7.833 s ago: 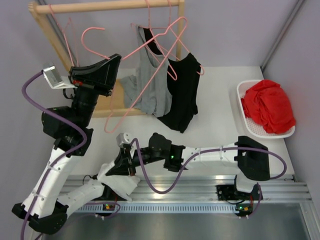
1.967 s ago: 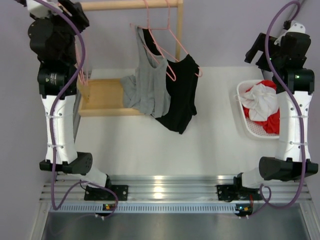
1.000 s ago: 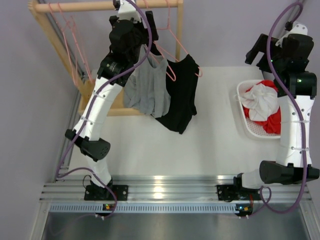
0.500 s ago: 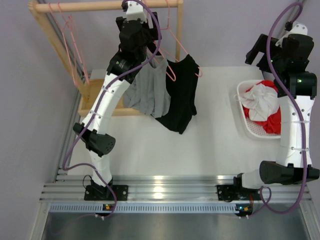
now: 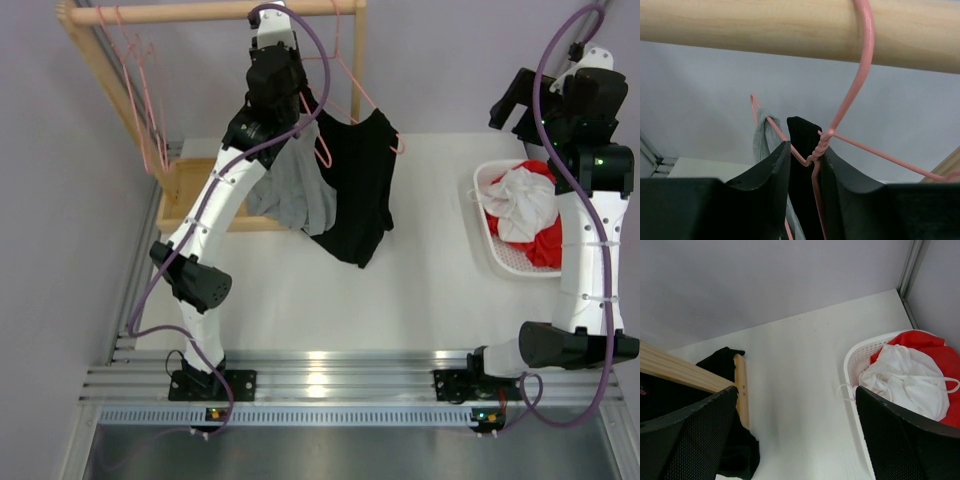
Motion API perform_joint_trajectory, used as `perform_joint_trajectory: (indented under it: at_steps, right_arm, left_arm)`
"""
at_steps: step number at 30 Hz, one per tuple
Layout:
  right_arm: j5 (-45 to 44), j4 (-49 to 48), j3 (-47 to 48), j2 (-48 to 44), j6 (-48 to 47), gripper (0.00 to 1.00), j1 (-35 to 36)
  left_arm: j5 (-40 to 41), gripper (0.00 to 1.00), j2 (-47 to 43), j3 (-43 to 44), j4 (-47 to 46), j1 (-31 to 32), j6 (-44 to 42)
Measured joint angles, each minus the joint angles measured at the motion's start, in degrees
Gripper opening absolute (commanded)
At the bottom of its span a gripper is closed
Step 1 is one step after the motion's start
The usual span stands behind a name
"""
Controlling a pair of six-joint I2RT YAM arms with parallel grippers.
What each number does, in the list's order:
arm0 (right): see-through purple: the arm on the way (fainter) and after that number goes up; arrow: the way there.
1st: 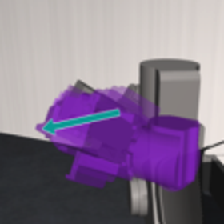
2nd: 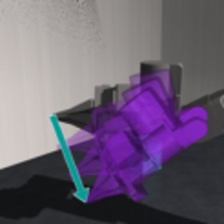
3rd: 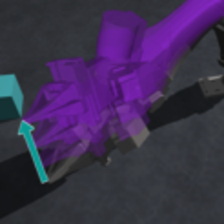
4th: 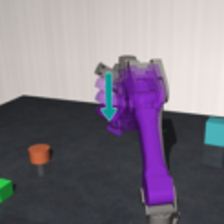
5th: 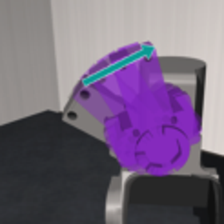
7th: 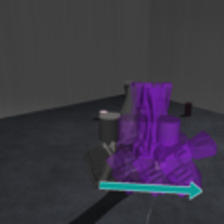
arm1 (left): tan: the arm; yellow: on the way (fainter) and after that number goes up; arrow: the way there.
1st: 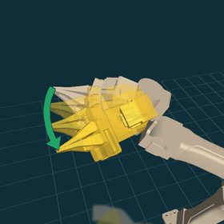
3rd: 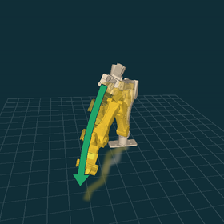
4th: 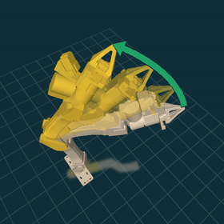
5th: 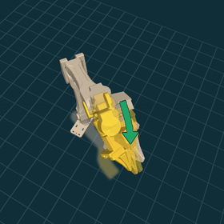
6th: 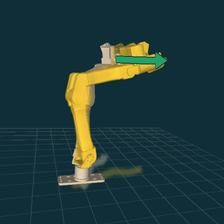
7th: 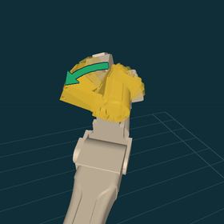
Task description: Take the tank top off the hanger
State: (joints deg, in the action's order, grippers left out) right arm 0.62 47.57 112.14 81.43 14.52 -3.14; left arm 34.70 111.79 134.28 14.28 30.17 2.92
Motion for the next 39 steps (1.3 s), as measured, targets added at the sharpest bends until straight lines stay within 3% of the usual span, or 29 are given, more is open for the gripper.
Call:
perform_joint_trajectory:
  at_steps: [9, 25, 32, 39]
  right_arm:
    - [1.2, -0.3, -1.3, -0.1, 0.1, 1.00, 0.0]
    - [2.8, -0.5, -2.3, -0.8, 0.2, 0.99, 0.0]
    - [4.0, -0.6, -2.9, -1.4, 0.2, 0.99, 0.0]
    - [6.6, -1.0, -4.6, -2.4, 0.2, 0.99, 0.0]
  left_arm:
    - [2.7, 0.00, -2.2, -4.5, -1.7, 0.0, -2.4]
    - [6.3, 0.00, -5.7, -7.3, -7.3, -0.2, -12.9]
    - [5.0, 0.00, -13.8, -8.9, -10.8, -0.1, -13.8]
    - [3.5, 0.00, -26.0, -23.4, -12.2, 0.0, -10.6]
